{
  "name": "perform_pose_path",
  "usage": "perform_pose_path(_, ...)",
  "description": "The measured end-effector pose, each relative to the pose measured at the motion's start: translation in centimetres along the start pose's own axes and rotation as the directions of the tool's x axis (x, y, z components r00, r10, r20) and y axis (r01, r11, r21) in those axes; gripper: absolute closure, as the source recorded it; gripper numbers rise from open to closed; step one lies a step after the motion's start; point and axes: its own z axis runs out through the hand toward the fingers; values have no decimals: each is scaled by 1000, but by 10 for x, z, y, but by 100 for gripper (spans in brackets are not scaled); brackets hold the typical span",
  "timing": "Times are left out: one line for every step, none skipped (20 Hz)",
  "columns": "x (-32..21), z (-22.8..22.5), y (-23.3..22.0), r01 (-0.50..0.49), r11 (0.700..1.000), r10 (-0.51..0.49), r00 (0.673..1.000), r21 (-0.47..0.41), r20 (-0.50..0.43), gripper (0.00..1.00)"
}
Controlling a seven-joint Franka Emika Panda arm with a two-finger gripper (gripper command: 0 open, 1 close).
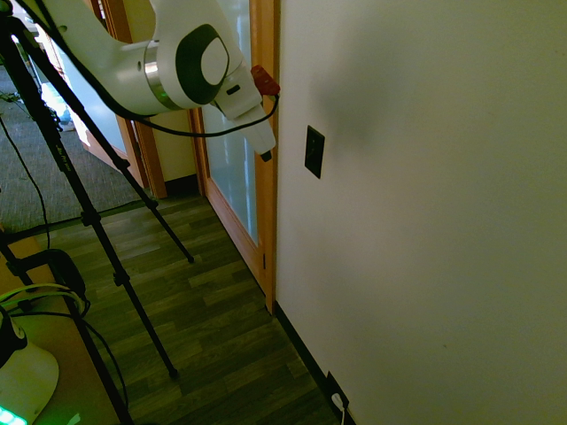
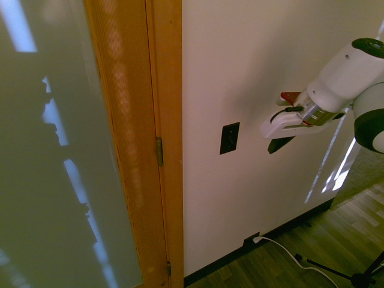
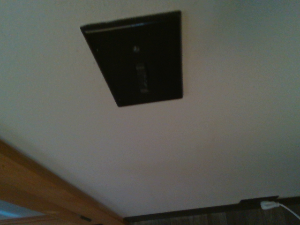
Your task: Turn off the light
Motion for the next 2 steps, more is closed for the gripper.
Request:
perform_pose_path(-2,-2,1,2,1000,-2,1000,2,3,100)
perform_pose_path(-5,-3,0,4,1000,-4,1000,4,7,100)
